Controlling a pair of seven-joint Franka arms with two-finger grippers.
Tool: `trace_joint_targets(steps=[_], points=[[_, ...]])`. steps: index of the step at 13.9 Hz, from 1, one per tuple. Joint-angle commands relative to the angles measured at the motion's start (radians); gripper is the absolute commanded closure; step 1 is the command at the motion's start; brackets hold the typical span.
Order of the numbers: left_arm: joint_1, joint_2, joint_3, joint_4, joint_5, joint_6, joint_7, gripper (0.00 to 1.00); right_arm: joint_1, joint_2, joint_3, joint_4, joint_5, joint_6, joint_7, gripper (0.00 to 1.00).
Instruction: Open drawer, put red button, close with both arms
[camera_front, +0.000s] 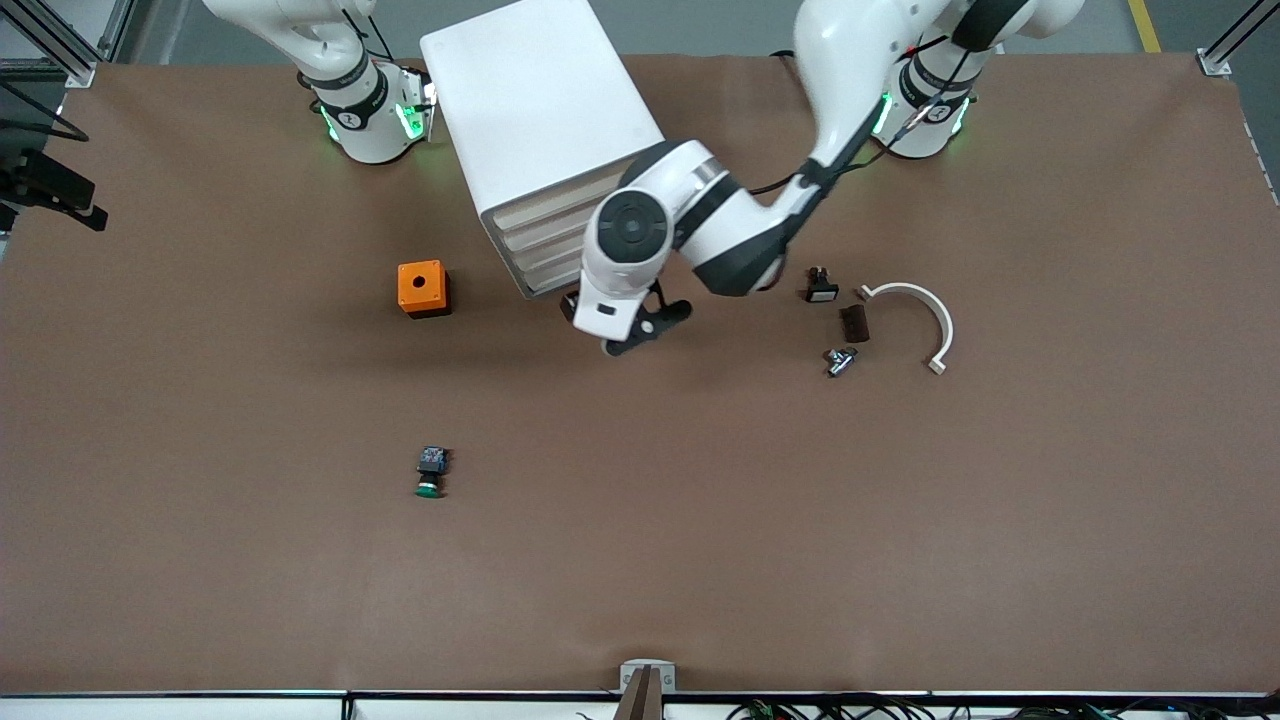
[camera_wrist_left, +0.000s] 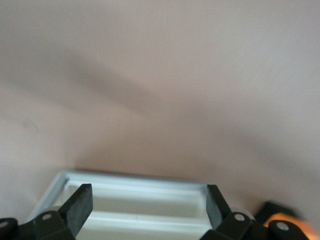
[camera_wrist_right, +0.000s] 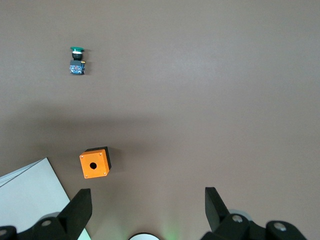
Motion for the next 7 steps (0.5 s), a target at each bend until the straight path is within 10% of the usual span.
trace_joint_targets(steps=[1, 7], points=[[0.097, -0.134, 0.002, -0.037, 0.055, -0.070, 0.049, 0.00, 0.019, -0.025, -0.022, -0.024, -0.005, 0.014, -0.022, 0.00], [0.321, -0.295, 0.002, -0.038, 0.153, -0.333, 0.383, 0.00, 0.019, -0.027, -0.017, -0.027, -0.005, 0.014, -0.022, 0.00]])
